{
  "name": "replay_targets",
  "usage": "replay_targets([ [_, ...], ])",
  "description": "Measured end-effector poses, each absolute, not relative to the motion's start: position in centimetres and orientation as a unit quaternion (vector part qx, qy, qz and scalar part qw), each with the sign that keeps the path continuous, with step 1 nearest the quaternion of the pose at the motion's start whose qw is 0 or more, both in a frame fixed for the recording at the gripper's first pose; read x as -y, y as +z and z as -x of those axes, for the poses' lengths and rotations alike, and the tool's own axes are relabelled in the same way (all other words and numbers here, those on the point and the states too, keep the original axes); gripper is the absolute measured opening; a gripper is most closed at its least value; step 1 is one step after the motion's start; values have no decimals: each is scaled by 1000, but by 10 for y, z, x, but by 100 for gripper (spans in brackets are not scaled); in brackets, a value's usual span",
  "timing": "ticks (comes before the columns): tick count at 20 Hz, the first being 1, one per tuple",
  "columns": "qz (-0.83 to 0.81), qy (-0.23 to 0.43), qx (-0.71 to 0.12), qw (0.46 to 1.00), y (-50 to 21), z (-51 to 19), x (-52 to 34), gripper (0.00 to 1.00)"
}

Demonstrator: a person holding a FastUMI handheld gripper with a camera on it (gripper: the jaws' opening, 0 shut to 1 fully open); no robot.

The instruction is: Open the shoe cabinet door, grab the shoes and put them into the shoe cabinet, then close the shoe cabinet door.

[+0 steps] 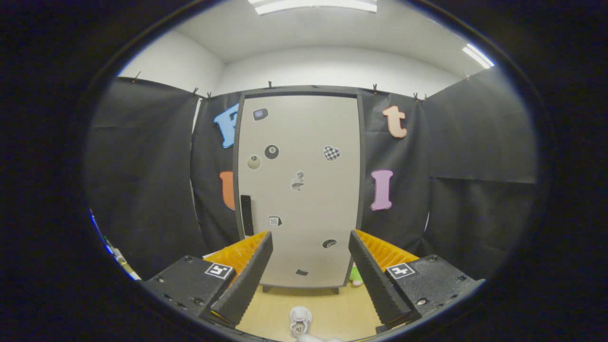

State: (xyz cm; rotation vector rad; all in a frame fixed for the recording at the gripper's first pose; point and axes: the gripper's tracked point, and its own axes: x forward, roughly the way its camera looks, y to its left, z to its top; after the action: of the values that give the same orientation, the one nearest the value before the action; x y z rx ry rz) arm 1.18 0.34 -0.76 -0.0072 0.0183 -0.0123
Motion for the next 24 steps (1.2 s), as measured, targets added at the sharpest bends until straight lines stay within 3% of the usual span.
replay_targets([
  [24,-20,56,-40,997,-61,-265,-172,98],
])
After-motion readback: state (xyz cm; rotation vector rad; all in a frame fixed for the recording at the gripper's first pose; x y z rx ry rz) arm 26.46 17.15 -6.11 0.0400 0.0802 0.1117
